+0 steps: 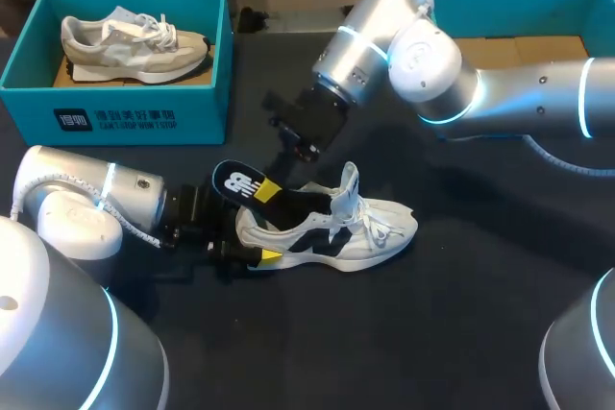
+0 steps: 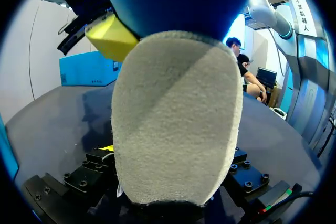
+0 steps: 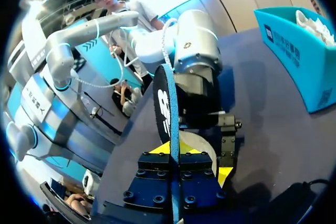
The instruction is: Take the shoe out of the shoebox, open the shoe tongue, remove and reinsert the insole, then place the shoe into the shoebox
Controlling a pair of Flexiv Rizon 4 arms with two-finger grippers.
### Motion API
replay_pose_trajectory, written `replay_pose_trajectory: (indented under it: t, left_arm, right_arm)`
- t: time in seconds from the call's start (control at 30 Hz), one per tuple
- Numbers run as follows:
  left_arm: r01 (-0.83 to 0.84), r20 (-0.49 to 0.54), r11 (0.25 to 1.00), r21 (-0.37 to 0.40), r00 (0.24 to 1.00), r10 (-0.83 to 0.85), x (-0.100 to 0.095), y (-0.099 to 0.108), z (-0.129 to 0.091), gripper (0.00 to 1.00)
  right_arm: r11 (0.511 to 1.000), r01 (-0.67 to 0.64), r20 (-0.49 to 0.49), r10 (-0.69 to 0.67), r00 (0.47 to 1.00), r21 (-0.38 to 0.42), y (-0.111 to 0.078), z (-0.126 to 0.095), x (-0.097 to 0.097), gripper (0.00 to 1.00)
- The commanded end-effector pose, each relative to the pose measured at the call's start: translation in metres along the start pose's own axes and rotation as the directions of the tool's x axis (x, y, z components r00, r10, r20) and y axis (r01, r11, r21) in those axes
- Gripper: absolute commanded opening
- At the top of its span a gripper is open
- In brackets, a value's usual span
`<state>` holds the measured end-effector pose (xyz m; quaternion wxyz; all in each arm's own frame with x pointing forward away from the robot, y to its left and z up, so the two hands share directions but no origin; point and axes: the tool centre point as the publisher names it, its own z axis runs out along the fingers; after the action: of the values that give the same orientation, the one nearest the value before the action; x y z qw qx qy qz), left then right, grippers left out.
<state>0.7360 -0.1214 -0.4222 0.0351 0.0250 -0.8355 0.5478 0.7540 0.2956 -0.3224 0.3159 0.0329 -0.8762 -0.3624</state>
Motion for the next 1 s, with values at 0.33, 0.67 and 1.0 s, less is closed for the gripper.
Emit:
replay_pose_trajectory:
  t: [0.33, 0.67, 1.0]
  left_arm:
    - [0.0, -0.001, 1.0, -0.002, 1.0, 0.0, -0.002, 0.002, 0.004, 0.0]
    - [0.0, -0.001, 1.0, -0.002, 1.0, 0.0, -0.002, 0.002, 0.004, 0.0]
    - [0.0, -0.001, 1.0, -0.002, 1.0, 0.0, -0.002, 0.002, 0.004, 0.0]
  right_arm:
    - [0.993, 0.106, 0.047, -0.104, 0.993, -0.048, 0.046, -0.029, 0.024, 0.0]
    - [0.961, 0.219, 0.192, -0.186, 0.964, -0.167, 0.09, -0.057, 0.03, 0.0]
    - [0.949, 0.239, 0.24, -0.188, 0.952, -0.204, 0.104, -0.065, 0.028, 0.0]
